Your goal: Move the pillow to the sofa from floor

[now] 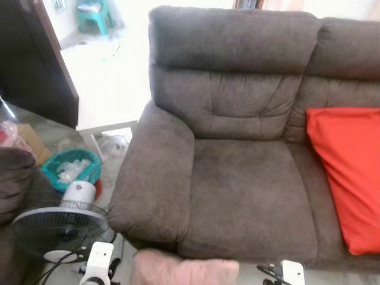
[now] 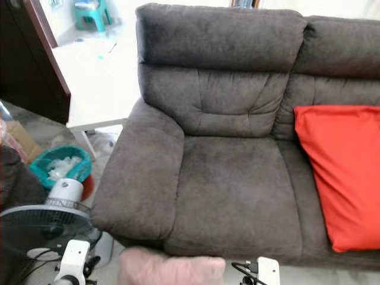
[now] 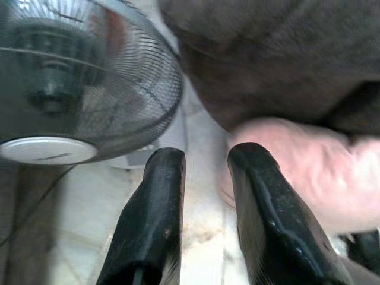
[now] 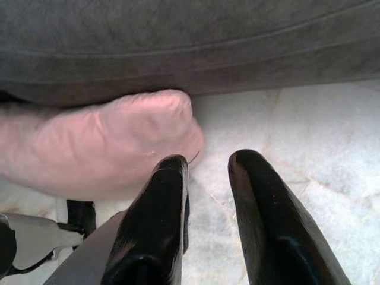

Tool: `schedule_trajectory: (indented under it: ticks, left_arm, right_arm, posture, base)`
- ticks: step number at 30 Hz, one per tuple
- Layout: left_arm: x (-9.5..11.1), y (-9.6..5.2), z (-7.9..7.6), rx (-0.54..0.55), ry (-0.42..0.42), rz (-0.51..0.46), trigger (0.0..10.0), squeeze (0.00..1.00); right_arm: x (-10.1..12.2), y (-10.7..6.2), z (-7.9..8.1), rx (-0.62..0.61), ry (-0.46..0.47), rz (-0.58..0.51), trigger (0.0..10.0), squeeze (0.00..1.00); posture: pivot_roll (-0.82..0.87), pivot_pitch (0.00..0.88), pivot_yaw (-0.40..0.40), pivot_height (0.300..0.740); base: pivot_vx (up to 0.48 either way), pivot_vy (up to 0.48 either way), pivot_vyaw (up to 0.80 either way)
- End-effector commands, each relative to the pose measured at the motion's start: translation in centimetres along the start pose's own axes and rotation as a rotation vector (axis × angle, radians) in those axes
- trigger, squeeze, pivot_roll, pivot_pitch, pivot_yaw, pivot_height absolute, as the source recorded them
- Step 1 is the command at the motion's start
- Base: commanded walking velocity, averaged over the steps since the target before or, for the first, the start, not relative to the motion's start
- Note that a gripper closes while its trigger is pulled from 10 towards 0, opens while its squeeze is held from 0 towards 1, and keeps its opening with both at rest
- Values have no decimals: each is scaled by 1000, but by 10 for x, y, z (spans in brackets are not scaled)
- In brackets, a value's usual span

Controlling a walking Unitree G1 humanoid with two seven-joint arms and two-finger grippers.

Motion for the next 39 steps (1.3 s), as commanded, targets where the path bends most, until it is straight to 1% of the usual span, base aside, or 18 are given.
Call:
schedule_trajectory:
  ticks: [1,3,7,9,12,13,16,21,25,31,32,33,34,35,36,37,38,39]
  left_arm:
    - [-5,-3,2,35,-13,-5,10000,0]
    - [-2,-5,5,75,-27,-49,10000,0]
    - [0,-6,6,94,-27,-79,10000,0]
    - [3,-7,7,109,-26,-119,10000,0]
    - [52,4,-2,89,-11,-312,10000,0]
    - [61,5,-4,86,-5,-351,10000,0]
    - [64,5,-3,79,8,-367,10000,0]
    - [71,4,6,91,-12,-404,10000,0]
    - [78,4,6,89,-13,-433,10000,0]
    - [93,-1,-4,39,22,-540,10000,0]
    - [96,-2,-6,35,19,-562,10000,0]
    - [97,-3,-8,32,16,-576,10000,0]
    - [97,-3,-8,32,16,-576,10000,0]
    - [115,-10,-18,3,12,-671,10000,0]
    - [115,-10,-18,3,12,-671,10000,0]
    - [131,-19,-29,-26,20,-743,10000,0]
    - [131,-19,-29,-26,20,-743,10000,0]
    - [139,-24,-36,-39,28,-775,10000,0]
  right_arm:
    - [1,-1,-3,-11,-3,-9,10000,0]
    - [5,-1,-2,-3,-23,-47,10000,0]
    - [8,-1,-2,-2,-33,-70,10000,0]
    - [11,-1,-2,-6,-45,-98,10000,0]
    - [16,-2,-3,-12,-60,-150,10000,0]
    - [18,-2,-3,-14,-60,-165,10000,0]
    - [21,-3,-3,-17,-60,-195,10000,0]
    - [31,-6,-4,-29,-62,-289,10000,0]
    - [33,-7,-5,-41,-69,-311,10000,0]
    - [38,-10,-6,-62,-54,-371,10000,0]
    - [74,-12,-1,-60,-82,-530,10000,0]
    - [99,-16,4,-58,-101,-649,10000,0]
    - [99,-16,4,-58,-101,-649,10000,0]
    - [140,-29,12,-60,-118,-826,10000,0]
    - [140,-29,12,-60,-118,-826,10000,0]
    - [148,-32,15,-54,-122,-858,10000,0]
    - [148,-32,15,-54,-122,-858,10000,0]
    - [149,-33,18,-47,-129,-868,10000,0]
  posture:
    - [107,54,-28,740]
    - [106,56,-27,740]
    - [103,57,-28,740]
    - [102,57,-27,740]
    - [106,58,-30,740]
    - [106,58,-30,740]
    - [106,59,-30,740]
    - [109,51,-36,740]
    - [107,51,-36,740]
    - [102,47,-36,740]
    - [98,46,-37,740]
    - [98,41,-38,740]
    - [98,41,-38,740]
    - [101,38,-40,740]
    - [101,38,-40,740]
    - [106,34,-40,740]
    - [106,34,-40,740]
    - [104,30,-40,740]
  base:
    - [0,0,0]
    - [0,0,0]
    - [0,0,0]
    - [0,0,0]
    - [0,0,0]
    - [0,0,0]
    - [0,0,0]
    - [0,0,0]
    - [0,0,0]
    - [0,0,0]
    - [0,0,0]
    - [0,0,0]
    - [0,0,0]
    - [0,0,0]
    - [0,0,0]
    - [0,0,0]
    - [0,0,0]
    - [0,0,0]
Point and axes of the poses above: a point about 5 cm out from each wrist's last joint towards the gripper, its own y axis pointing out of the wrist towards the gripper, its own x axis along the axis of the wrist's last joint, z = x × y, the point moved 2 cm from there along y, pointing out of the wrist towards the gripper, and after that the axes turned 11 degrees about -y, right-handed, at the moved point
